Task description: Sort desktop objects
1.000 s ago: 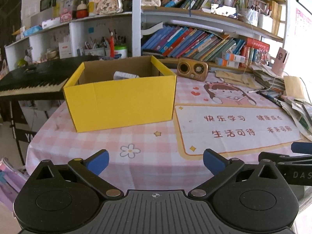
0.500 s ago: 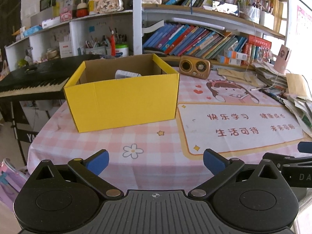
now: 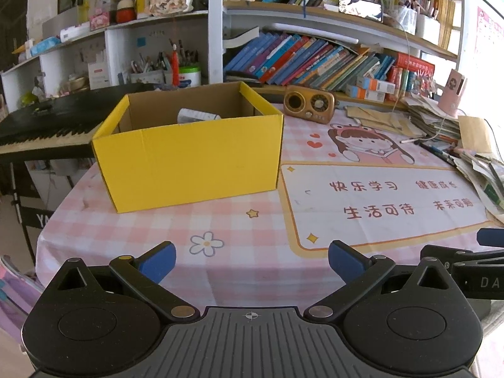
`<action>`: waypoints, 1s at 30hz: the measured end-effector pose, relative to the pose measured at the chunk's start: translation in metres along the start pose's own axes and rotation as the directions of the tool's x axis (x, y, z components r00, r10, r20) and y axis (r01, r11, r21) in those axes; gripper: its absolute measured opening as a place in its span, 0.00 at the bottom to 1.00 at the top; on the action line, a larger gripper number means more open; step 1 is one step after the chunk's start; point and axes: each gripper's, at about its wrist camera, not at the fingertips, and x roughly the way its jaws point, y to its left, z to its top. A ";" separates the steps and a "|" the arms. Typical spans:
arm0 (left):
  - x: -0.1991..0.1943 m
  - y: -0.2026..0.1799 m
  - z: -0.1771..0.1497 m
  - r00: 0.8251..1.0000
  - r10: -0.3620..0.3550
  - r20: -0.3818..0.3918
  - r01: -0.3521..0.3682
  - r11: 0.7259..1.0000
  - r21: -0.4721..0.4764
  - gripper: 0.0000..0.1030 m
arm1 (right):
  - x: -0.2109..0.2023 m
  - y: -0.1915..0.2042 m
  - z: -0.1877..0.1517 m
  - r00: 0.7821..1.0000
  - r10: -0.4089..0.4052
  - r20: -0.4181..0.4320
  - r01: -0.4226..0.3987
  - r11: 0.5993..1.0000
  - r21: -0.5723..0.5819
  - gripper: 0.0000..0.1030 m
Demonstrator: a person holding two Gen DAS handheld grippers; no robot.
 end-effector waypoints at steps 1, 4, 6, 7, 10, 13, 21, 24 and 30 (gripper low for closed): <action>0.000 0.000 0.000 1.000 -0.002 -0.002 0.002 1.000 -0.001 1.00 | 0.001 0.000 0.000 1.000 0.000 -0.001 0.000 1.000 -0.001 0.94; 0.002 0.000 0.001 1.000 -0.006 -0.005 0.006 1.000 -0.002 1.00 | 0.001 0.000 0.000 1.000 0.000 0.000 0.000 1.000 -0.001 0.94; 0.002 0.000 0.001 1.000 -0.007 -0.005 0.007 1.000 -0.002 1.00 | 0.001 0.000 0.000 1.000 -0.001 -0.001 0.001 1.000 0.000 0.94; 0.002 0.000 0.001 1.000 -0.008 -0.006 0.008 1.000 -0.002 1.00 | 0.001 0.000 0.000 1.000 -0.001 0.000 0.001 1.000 0.000 0.94; 0.003 0.001 0.001 1.000 -0.007 -0.009 0.007 1.000 -0.003 1.00 | 0.001 0.000 0.001 1.000 0.000 -0.001 0.000 1.000 0.000 0.94; 0.004 0.001 0.001 1.000 -0.005 -0.013 0.004 1.000 -0.003 1.00 | 0.002 0.000 0.001 1.000 0.000 -0.001 0.000 1.000 -0.002 0.94; 0.006 -0.001 0.001 1.000 -0.011 -0.023 0.011 1.000 -0.006 1.00 | 0.005 -0.001 0.002 1.000 -0.001 -0.004 0.001 1.000 -0.002 0.94; 0.005 -0.001 0.000 1.000 -0.017 -0.012 0.017 1.000 -0.009 1.00 | 0.007 -0.002 0.003 1.000 -0.001 -0.007 0.001 1.000 -0.003 0.94; 0.005 -0.007 0.000 1.000 -0.019 -0.005 0.020 1.000 0.008 1.00 | 0.009 -0.003 0.001 1.000 0.000 -0.014 0.000 1.000 -0.007 0.94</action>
